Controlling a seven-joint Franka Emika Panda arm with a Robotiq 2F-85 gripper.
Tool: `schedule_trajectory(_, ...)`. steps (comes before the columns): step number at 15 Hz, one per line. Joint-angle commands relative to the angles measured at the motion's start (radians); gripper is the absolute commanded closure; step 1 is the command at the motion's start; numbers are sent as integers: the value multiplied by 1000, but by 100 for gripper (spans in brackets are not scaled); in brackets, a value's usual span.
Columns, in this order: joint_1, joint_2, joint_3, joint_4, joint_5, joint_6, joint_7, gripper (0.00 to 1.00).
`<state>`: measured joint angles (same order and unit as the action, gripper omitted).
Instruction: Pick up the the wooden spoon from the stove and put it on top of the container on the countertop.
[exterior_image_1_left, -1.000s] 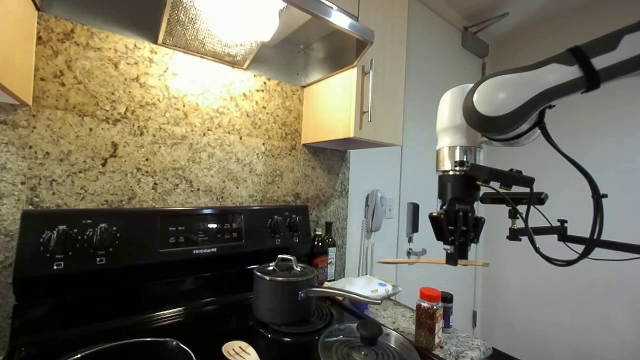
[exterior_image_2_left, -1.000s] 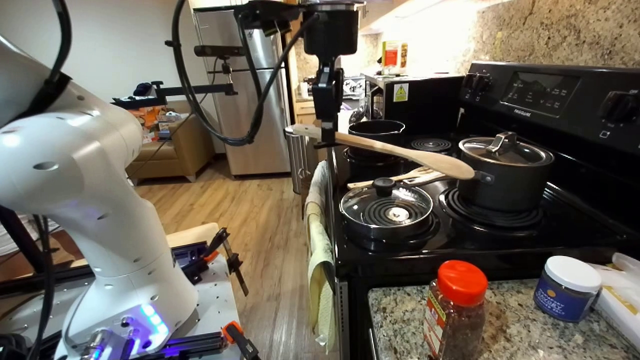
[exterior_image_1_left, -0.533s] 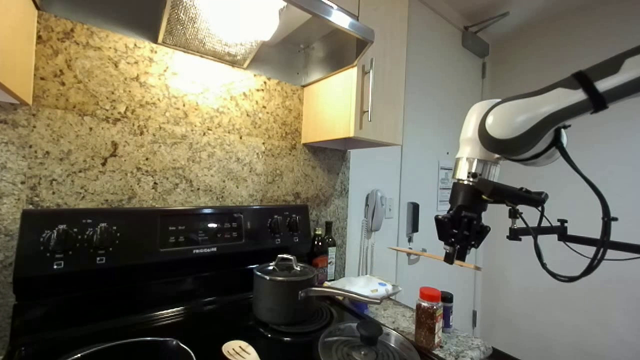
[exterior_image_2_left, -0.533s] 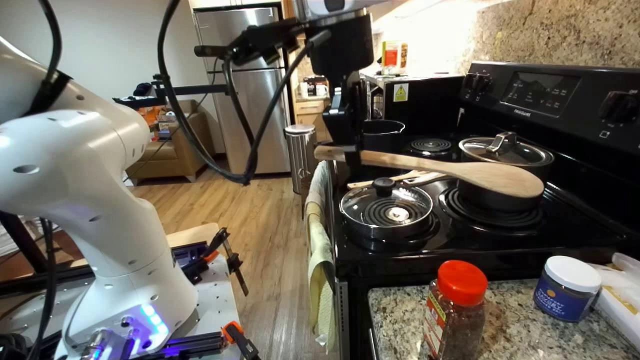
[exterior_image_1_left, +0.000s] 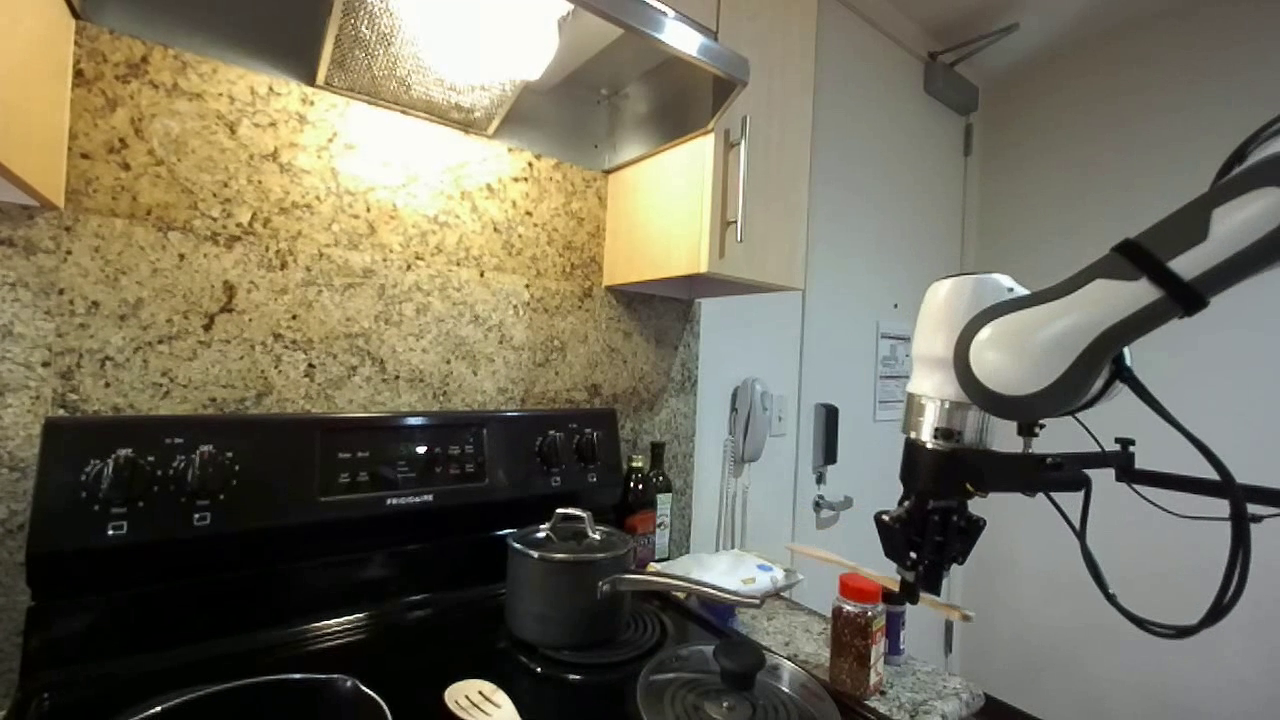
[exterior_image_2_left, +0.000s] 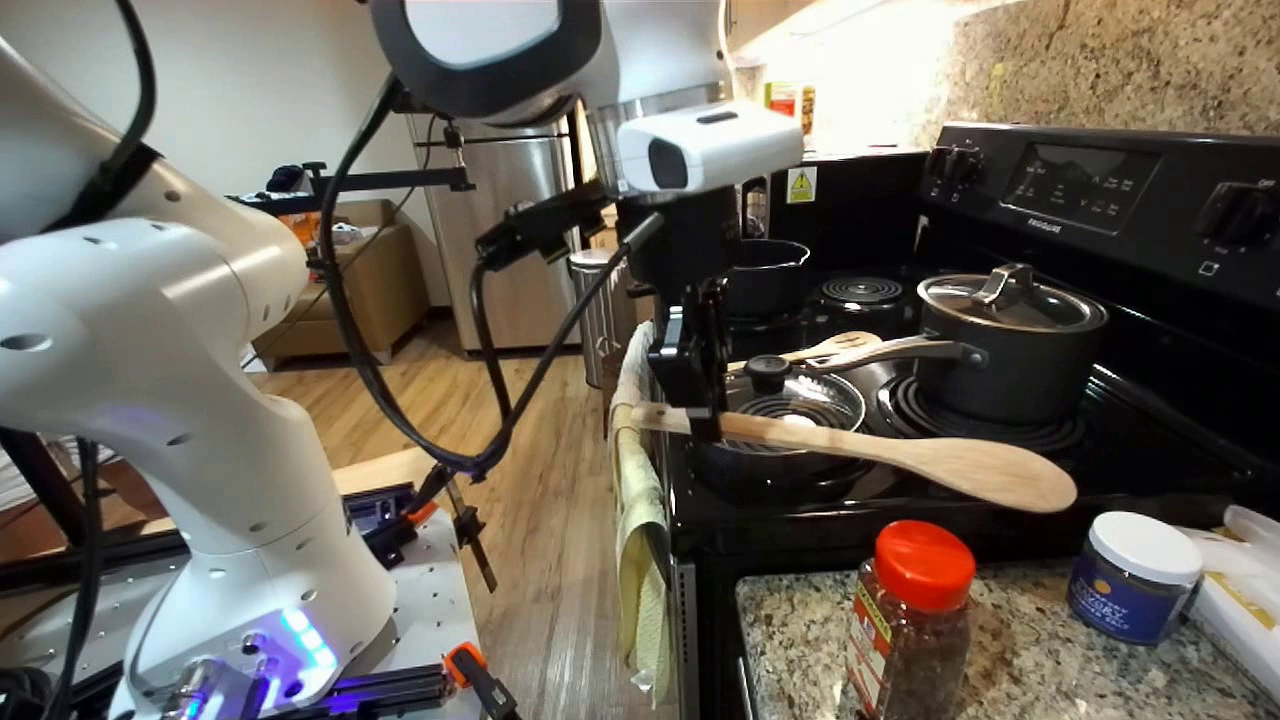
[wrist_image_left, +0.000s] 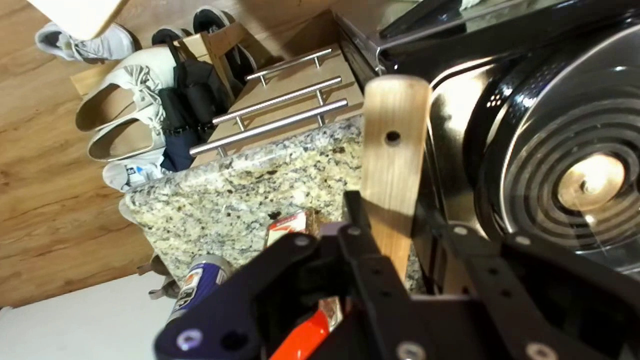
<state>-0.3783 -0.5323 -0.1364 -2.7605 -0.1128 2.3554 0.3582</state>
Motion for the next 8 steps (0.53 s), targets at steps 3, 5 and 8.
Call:
schedule_trajectory(3,31,10,-14,1,56,-4,-39,73)
schedule_trajectory(5,27,4,-21,0,57,-2,-43,88)
schedule_trajectory(8,-2,-1,-24,-3,40,0,-31,88)
